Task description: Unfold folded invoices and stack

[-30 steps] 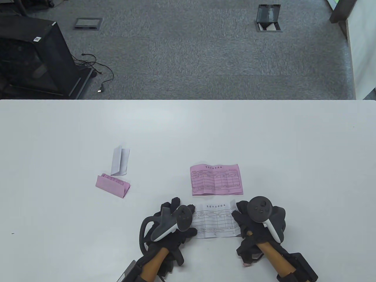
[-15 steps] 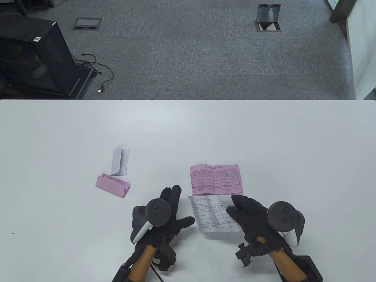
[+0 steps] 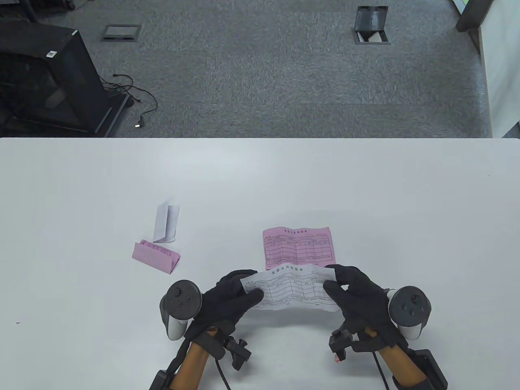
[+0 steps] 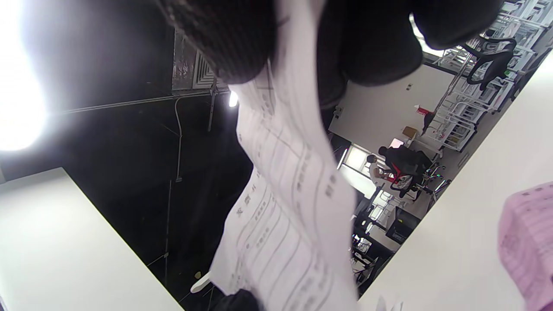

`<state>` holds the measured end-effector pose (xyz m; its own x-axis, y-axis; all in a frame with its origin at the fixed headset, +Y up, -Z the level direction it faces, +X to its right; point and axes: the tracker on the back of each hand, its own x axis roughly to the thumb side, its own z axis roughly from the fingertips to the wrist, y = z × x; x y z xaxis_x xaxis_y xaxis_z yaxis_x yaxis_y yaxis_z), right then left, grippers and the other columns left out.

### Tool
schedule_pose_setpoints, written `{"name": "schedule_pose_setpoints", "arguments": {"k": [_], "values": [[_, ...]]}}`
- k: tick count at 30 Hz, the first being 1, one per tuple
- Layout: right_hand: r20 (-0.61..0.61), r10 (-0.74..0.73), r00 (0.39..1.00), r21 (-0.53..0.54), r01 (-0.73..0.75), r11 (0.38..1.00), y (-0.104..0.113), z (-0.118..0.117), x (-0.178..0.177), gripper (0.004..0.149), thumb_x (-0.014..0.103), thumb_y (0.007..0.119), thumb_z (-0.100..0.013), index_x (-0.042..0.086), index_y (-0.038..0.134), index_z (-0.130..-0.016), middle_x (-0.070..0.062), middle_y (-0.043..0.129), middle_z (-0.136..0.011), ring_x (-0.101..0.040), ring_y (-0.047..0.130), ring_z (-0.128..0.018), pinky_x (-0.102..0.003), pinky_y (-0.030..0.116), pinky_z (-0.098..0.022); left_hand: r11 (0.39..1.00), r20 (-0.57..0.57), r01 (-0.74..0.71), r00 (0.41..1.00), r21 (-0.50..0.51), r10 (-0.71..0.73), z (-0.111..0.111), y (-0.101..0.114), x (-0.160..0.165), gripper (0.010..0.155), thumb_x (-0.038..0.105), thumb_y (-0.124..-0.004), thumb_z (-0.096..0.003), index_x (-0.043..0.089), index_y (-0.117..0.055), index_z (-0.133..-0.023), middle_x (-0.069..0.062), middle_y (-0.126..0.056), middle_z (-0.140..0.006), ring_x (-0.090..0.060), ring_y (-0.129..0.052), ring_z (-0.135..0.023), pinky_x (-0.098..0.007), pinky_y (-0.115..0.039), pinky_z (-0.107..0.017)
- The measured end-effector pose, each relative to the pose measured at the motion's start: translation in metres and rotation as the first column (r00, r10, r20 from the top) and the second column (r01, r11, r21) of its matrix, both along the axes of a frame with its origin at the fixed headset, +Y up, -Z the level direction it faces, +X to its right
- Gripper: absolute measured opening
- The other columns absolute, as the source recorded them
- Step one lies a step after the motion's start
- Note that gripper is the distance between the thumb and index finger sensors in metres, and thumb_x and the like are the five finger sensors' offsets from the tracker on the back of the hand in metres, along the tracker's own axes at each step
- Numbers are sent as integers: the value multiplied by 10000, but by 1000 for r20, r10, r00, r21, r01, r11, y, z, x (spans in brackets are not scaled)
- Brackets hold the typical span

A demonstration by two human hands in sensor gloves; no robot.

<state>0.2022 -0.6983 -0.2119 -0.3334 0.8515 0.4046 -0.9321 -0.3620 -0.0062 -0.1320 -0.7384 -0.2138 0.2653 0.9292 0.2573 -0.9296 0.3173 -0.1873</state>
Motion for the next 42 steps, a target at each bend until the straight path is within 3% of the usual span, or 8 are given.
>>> {"name": "schedule_pose_setpoints", "arguments": {"k": [4,7,15,26,33,42], "values": [[47,61,997,-23,-60,998,-9,-7,5,385,361,765,-473,254,728,-841,21,911,-637,-259,854,-654,-508,683,-579,997,-104,79,992,15,-77,1,-2,0,398,375,-881,-478,216,-862,-842,-85,-1016,-685,-296,-944,-602,-401,-825,-419],[72,105,992,-60,-101,993,-19,-11,8,384,359,767,-469,247,734,-835,25,917,-621,-254,863,-638,-506,692,-571,986,-141,166,977,13,-162,0,-3,5,401,371,-883,-471,205,-867,-836,-66,-1038,-628,-256,-974,-525,-357,-848,-360],[110,203,973,-173,-183,968,-36,-20,19,383,357,774,-461,225,754,-820,30,932,-574,-242,884,-595,-494,712,-554,973,-112,226,967,-47,-230,-7,-12,15,413,320,-891,-466,191,-862,-858,-81,-1041,-660,-251,-993,-504,-332,-867,-339],[118,371,921,-312,-320,894,-52,-26,16,385,370,786,-454,204,780,-801,21,941,-533,-249,895,-556,-502,719,-533,878,-168,459,863,-132,-476,-12,-18,27,485,330,-893,-472,178,-808,-924,-79,-1033,-650,-227,-989,-448,-313,-858,-305],[143,421,896,-352,-351,867,-32,-49,19,389,377,788,-454,188,793,-794,17,944,-518,-251,898,-542,-503,720,-531,860,-169,469,848,-199,-502,-39,-5,36,529,330,-898,-474,169,-773,-962,-85,-1020,-656,-227,-977,-442,-316,-845,-307],[220,590,777,-395,-482,782,-7,-92,12,389,383,787,-454,193,796,-793,17,945,-518,-252,899,-543,-504,719,-534,808,-201,496,797,-318,-569,-82,16,54,634,332,-887,-484,173,-657,-1053,-87,-996,-676,-230,-956,-462,-318,-828,-326]]}}
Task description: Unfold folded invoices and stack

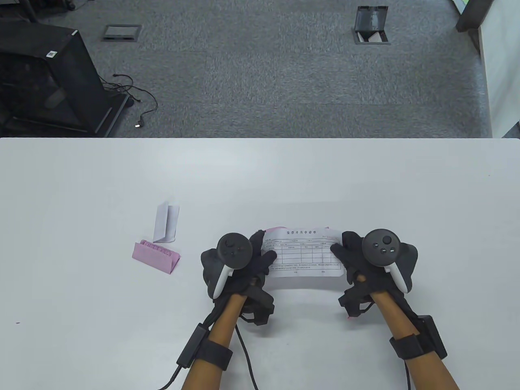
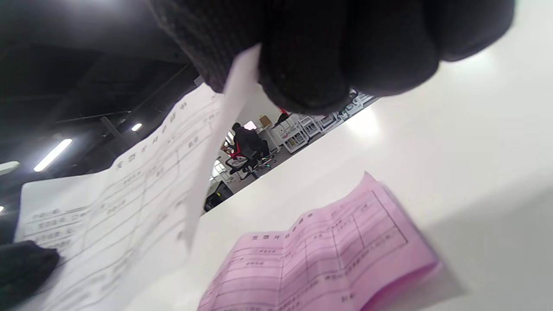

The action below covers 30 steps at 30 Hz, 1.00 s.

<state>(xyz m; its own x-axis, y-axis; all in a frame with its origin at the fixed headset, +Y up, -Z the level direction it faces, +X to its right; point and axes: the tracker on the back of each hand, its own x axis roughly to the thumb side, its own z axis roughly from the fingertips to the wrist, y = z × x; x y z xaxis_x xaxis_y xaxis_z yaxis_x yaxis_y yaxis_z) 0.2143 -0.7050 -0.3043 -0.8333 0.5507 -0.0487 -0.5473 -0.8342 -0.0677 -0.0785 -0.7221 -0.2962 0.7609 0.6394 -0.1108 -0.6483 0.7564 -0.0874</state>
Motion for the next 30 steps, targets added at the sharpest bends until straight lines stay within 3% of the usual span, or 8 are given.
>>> {"name": "schedule_pose_setpoints", "arguments": {"k": [6,10,17,27,30], "values": [[33,86,996,-71,-83,994,-8,-26,-3,390,386,790,-455,187,803,-789,14,947,-509,-252,901,-532,-505,720,-532,995,1,34,999,-95,-34,-23,-6,9,681,333,-888,-489,165,-598,-1082,-93,-981,-685,-239,-942,-477,-331,-817,-342],[58,132,990,-151,-122,981,-23,-41,-5,392,392,795,-453,183,809,-784,18,948,-489,-247,905,-509,-504,724,-525,984,20,131,991,-120,-129,-37,-17,15,707,349,-888,-487,169,-571,-1092,-81,-973,-691,-229,-939,-488,-327,-816,-352],[53,239,970,-210,-223,952,-47,-60,-17,390,396,797,-451,189,815,-780,15,951,-492,-253,907,-512,-508,722,-527,966,17,162,987,-202,-162,-53,-40,17,723,347,-889,-490,154,-551,-1099,-86,-972,-690,-236,-934,-494,-334,-812,-359],[56,454,889,-276,-423,863,-68,-68,-27,388,454,819,-423,216,834,-730,27,947,-432,-243,914,-456,-503,733,-507,934,12,255,965,-249,-261,-61,-57,22,771,372,-904,-476,153,-518,-1108,-58,-959,-655,-233,-927,-482,-335,-800,-369],[64,537,841,-287,-500,817,-66,-68,-29,473,512,809,-405,211,807,-770,15,936,-485,-257,895,-503,-515,709,-533,924,9,283,957,-259,-291,-61,-58,21,806,395,-918,-460,155,-509,-1111,-26,-949,-644,-206,-920,-469,-324,-798,-361]]}}
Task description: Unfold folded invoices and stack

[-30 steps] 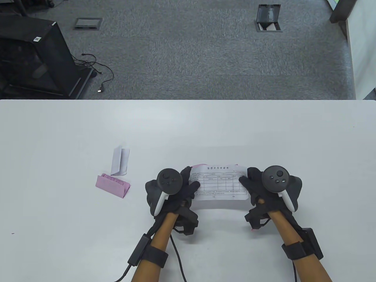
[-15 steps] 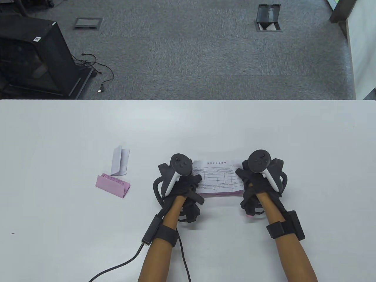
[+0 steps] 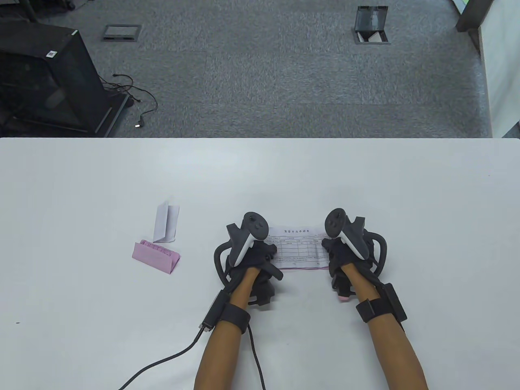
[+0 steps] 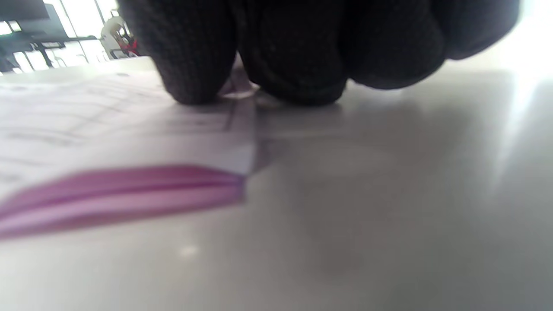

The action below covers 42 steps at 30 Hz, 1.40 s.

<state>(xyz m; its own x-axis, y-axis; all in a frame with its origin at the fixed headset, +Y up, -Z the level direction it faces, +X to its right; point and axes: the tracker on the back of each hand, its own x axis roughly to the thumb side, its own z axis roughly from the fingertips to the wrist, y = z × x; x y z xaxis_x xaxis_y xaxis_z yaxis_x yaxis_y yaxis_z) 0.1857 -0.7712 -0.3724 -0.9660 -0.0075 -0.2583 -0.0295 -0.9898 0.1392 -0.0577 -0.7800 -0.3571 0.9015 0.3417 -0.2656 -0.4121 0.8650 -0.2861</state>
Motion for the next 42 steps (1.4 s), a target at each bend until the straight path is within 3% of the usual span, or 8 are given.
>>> {"name": "schedule_pose_setpoints", "arguments": {"k": [5,11,16,22,29,33,36,42], "values": [[1,68,998,11,-68,998,-1,1,5,555,574,773,-384,207,786,-800,7,927,-519,-265,885,-530,-522,697,-544,986,-17,163,987,27,-163,2,1,1,863,470,-918,-423,170,-501,-1117,15,-931,-637,-184,-917,-462,-318,-798,-360],[6,21,1000,9,-21,1000,-2,1,7,563,571,781,-382,208,776,-812,-2,922,-524,-271,880,-543,-528,690,-552,979,4,198,980,48,-198,6,4,5,884,489,-918,-412,170,-495,-1120,-11,-930,-669,-206,-920,-492,-330,-801,-380],[76,-299,951,-4,300,954,2,10,29,559,537,773,-409,197,750,-852,-19,922,-584,-295,872,-581,-543,676,-561,986,-35,-31,999,162,38,23,20,-15,885,493,-886,-435,154,-455,-1129,-180,-846,-911,-371,-872,-715,-445,-775,-518],[9,-447,895,170,439,882,25,43,64,510,505,748,-439,187,761,-838,-18,929,-579,-291,881,-577,-539,686,-551,951,-226,23,973,308,49,57,56,-81,865,503,-839,-465,172,-411,-1140,-233,-685,-1046,-444,-732,-869,-552,-676,-632],[-65,-485,872,225,487,844,41,98,105,494,504,731,-455,183,773,-828,-19,933,-566,-288,883,-568,-536,689,-547,976,-553,-103,810,195,195,93,44,-178,977,554,-818,-469,173,-237,-1155,-333,-337,-1163,-572,-455,-995,-714,-477,-697],[-71,-516,853,228,518,824,30,112,117,494,506,725,-457,178,779,-823,-22,936,-561,-290,884,-564,-537,689,-544,975,-640,-159,736,155,222,96,29,-197,1016,581,-813,-464,160,-195,-1151,-360,-276,-1166,-628,-368,-1006,-763,-439,-686],[-69,-531,844,164,535,829,24,113,120,487,501,720,-457,177,786,-814,-20,941,-554,-288,890,-556,-533,695,-538,973,-698,-174,678,150,229,89,18,-196,1048,576,-826,-459,142,-162,-1144,-368,-257,-1165,-635,-329,-1009,-775,-416,-686],[-108,-492,864,122,503,856,24,114,123,488,504,714,-460,172,793,-809,-25,944,-552,-292,891,-556,-535,694,-538,998,-680,-62,731,21,59,68,6,-190,1073,591,-822,-457,146,-127,-1141,-364,-247,-1164,-590,-244,-1005,-756,-325,-694]]}}
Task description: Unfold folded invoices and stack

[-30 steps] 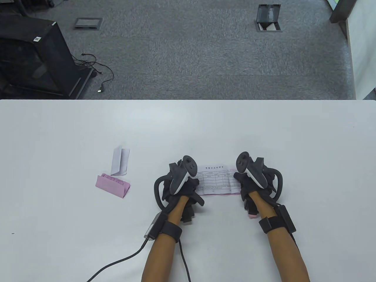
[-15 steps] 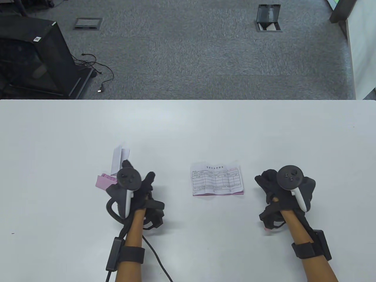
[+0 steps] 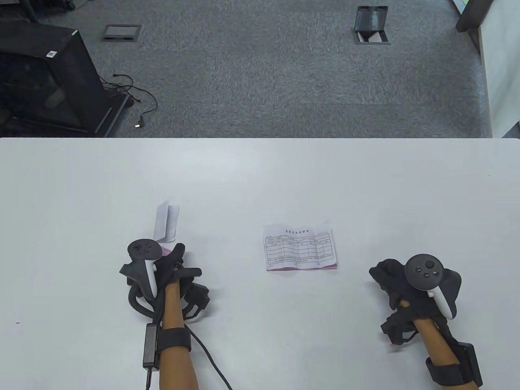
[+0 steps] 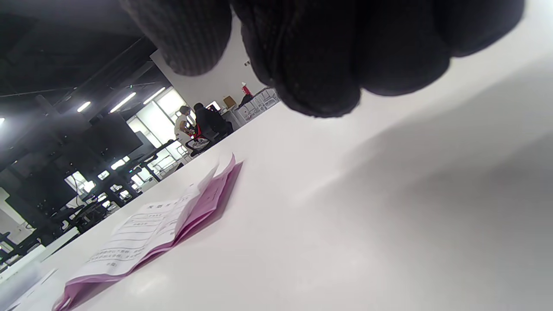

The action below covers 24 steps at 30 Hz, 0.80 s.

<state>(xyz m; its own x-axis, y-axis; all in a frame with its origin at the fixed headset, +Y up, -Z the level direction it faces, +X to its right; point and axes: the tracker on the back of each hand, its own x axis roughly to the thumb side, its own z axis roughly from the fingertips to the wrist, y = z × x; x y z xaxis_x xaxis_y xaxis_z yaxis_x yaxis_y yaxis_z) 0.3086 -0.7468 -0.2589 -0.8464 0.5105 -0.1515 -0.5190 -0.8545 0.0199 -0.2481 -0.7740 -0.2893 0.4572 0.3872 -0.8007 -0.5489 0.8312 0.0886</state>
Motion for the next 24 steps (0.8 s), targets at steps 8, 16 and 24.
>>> {"name": "schedule_pose_setpoints", "arguments": {"k": [8,16,24], "values": [[-20,-16,1000,-25,16,1000,-3,-1,1,491,505,705,-466,167,796,-809,-32,947,-554,-299,892,-556,-537,694,-535,986,-8,163,987,-30,-163,-6,-4,-7,1017,508,-867,-475,134,-202,-1147,-317,-379,-1140,-519,-370,-989,-714,-395,-713],[-31,-10,999,-32,9,999,-4,-1,-2,492,504,690,-473,164,797,-811,-35,949,-558,-302,893,-558,-538,693,-536,975,-1,221,975,6,-221,8,4,-27,830,363,-889,-503,144,-394,-1133,-186,-653,-1061,-378,-621,-936,-574,-603,-695],[-33,17,999,-43,-18,999,-7,0,-3,488,500,684,-475,164,798,-811,-38,950,-562,-304,893,-562,-539,693,-536,948,94,316,943,38,-318,18,9,-47,564,270,-878,-502,214,-684,-1029,-64,-909,-849,-254,-860,-752,-471,-777,-581]]}}
